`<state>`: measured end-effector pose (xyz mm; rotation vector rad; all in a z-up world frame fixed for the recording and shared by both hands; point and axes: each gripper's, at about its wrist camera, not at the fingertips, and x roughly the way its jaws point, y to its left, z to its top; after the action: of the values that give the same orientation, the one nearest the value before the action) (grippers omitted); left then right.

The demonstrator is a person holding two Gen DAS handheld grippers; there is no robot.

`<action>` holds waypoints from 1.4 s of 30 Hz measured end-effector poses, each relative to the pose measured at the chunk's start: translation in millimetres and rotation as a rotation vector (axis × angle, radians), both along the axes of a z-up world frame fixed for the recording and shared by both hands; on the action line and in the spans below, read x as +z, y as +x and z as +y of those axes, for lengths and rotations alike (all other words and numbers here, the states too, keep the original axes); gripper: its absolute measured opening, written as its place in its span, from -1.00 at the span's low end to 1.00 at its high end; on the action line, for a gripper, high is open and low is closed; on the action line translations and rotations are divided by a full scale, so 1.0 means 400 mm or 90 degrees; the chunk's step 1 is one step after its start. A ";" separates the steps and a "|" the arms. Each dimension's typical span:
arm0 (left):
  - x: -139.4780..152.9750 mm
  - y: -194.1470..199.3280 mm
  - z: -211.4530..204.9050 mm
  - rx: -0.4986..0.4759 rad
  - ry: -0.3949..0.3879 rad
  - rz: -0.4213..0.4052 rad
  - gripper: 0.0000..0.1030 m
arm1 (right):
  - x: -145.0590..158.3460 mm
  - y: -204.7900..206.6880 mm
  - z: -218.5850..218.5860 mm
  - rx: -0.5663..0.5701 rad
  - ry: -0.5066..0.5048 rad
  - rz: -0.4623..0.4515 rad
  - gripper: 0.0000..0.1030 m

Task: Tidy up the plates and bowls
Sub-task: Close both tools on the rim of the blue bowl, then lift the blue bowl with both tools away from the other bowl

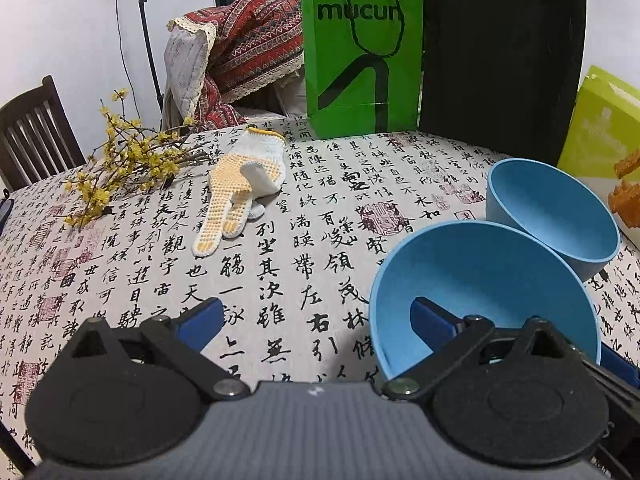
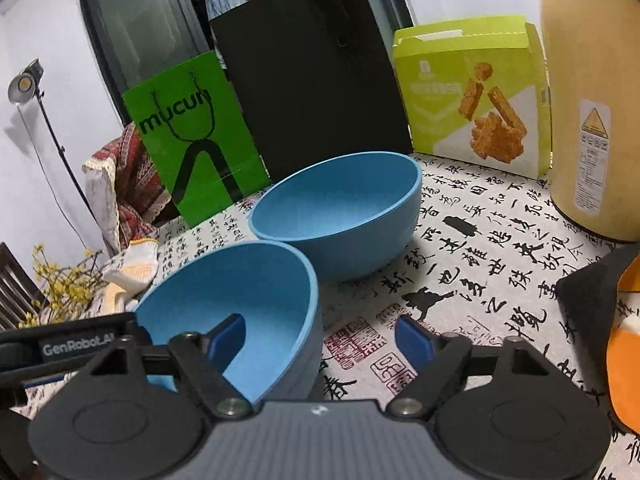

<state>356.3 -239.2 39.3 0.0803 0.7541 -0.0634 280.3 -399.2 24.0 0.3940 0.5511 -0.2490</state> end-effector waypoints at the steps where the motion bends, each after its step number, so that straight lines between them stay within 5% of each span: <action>1: -0.001 -0.001 -0.003 -0.003 0.003 -0.002 0.89 | -0.001 0.001 0.000 0.004 0.003 0.000 0.47; 19: -0.020 -0.008 -0.033 -0.069 -0.021 0.019 -0.69 | -0.025 0.015 -0.008 0.033 0.058 0.015 -0.45; 23: -0.018 -0.015 -0.041 -0.072 -0.018 0.012 -0.77 | -0.028 0.014 -0.009 0.026 0.061 0.019 -0.72; 42: 0.023 -0.052 -0.032 -0.072 -0.029 -0.037 -0.78 | -0.014 -0.014 -0.008 0.023 0.070 -0.004 -0.77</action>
<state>335.7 -252.1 48.6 0.0808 0.6898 -0.1846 274.7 -402.3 18.2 0.4905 0.5669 -0.1837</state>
